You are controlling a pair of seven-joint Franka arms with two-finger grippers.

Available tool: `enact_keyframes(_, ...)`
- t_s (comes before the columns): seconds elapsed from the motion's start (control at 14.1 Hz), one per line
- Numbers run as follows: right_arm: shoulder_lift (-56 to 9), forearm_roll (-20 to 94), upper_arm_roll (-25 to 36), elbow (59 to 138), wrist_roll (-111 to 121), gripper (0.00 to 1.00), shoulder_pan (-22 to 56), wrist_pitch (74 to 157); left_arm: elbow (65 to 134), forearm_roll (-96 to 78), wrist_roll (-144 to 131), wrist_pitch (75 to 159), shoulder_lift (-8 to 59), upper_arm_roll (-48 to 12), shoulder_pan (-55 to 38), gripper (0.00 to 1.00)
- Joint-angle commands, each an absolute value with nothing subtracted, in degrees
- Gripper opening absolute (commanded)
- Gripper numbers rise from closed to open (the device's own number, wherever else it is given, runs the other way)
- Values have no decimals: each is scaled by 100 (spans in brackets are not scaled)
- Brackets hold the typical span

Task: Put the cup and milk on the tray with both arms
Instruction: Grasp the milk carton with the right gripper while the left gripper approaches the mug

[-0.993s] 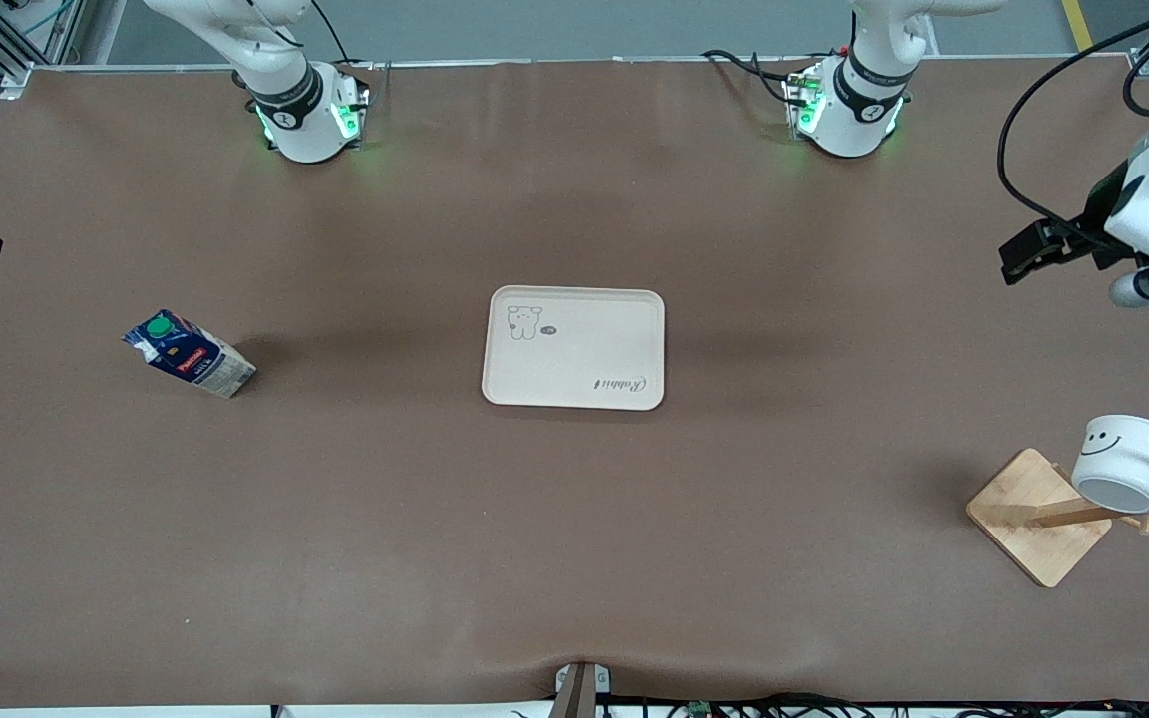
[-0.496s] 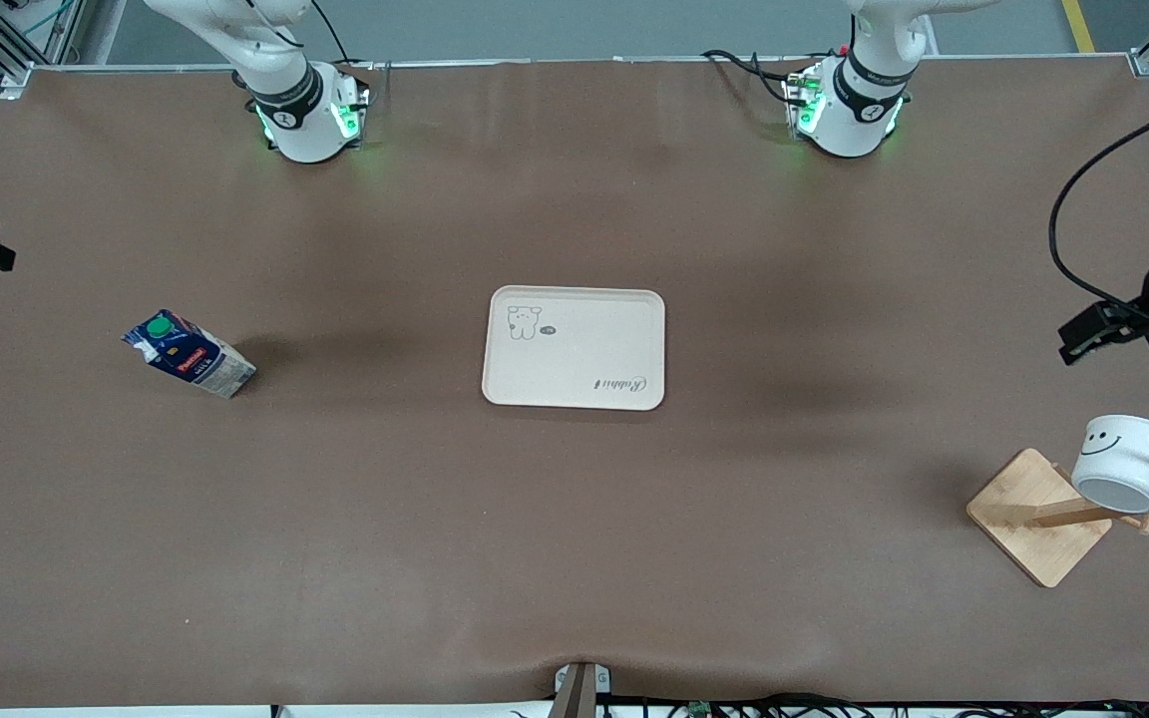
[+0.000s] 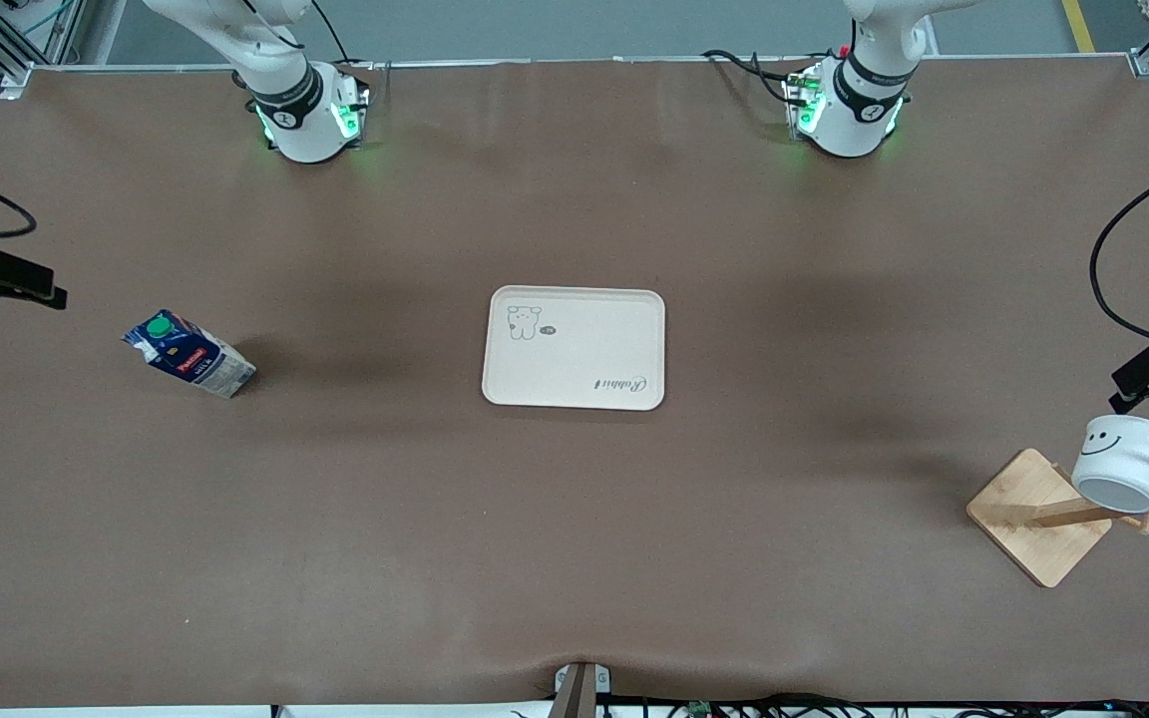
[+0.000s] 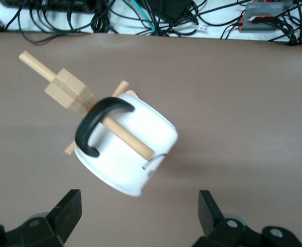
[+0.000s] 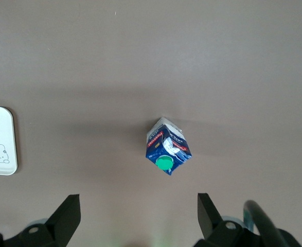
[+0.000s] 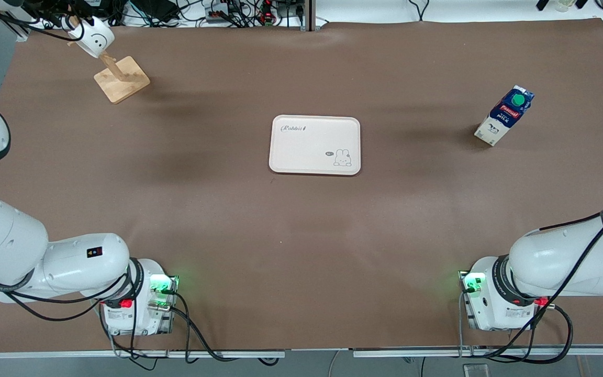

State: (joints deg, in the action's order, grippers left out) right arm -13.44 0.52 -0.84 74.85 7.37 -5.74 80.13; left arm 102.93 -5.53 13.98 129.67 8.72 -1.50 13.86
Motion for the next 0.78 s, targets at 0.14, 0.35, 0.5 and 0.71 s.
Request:
enact_keyframes(0.14, -1573, 175, -62, 7558, 694, 100, -685, 7902, 10626, -1798, 2809, 13509, 940, -193, 1705, 100)
enact_keyframes(0.35, -1906, 150, -44, 7611, 694, 100, -922, 7875, 10626, -2600, 3514, 13509, 1054, -193, 1802, 100)
enact_keyframes(0.5, -2117, 79, -44, 7576, 659, 100, -1072, 7902, 10591, -2637, 3586, 13509, 1090, -193, 1811, 100)
enact_keyframes(0.71, -2206, 123, -44, 7567, 659, 100, -1142, 7910, 10538, -2645, 3586, 13517, 1099, -220, 1776, 100)
